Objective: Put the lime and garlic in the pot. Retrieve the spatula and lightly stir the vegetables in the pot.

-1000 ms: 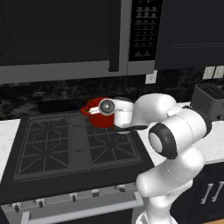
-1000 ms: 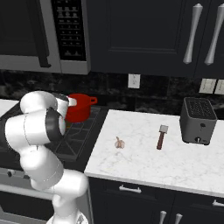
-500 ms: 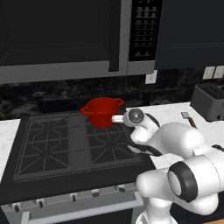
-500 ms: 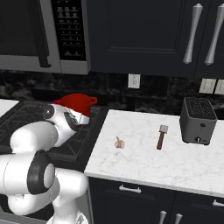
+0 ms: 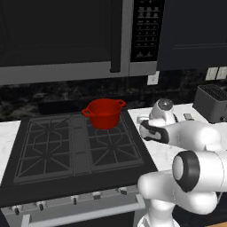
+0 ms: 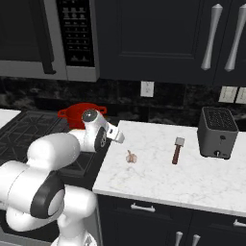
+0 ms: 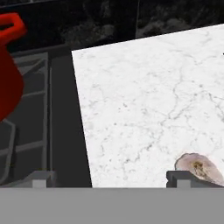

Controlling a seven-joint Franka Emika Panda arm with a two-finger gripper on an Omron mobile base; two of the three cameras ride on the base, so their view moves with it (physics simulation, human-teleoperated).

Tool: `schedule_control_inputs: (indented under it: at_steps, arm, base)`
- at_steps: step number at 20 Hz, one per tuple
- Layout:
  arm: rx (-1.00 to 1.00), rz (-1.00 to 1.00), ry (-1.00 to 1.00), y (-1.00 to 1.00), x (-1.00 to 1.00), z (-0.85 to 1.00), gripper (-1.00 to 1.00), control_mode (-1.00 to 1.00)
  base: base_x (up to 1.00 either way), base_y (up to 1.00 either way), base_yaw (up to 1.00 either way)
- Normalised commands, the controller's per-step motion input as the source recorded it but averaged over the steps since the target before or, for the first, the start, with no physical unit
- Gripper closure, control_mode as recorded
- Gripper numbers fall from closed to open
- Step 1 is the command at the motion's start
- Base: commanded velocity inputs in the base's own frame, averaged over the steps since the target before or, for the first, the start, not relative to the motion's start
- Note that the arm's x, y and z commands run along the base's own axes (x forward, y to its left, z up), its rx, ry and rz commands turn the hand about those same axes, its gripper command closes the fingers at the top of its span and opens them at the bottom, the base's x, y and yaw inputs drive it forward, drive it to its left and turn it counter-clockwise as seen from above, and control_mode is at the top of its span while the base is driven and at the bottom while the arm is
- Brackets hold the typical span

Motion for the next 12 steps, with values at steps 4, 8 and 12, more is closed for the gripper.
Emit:
schedule_control_inputs:
  at_steps: [4,8,12]
  arm:
    - [0.00,0.00,0.22,-0.81,-0.09,-0.60,-1.00,-1.00]
    - [0.00,-0.01,0.16,-0.63,-0.02,-0.66,-1.00,-1.00]
    - [0.00,0.00,0.04,-0.45,0.00,-0.42,-1.00,-1.00]
  base:
    - [0.00,0.00,0.00]
    - [0.00,0.00,0.00]
    - [0.00,0.00,0.00]
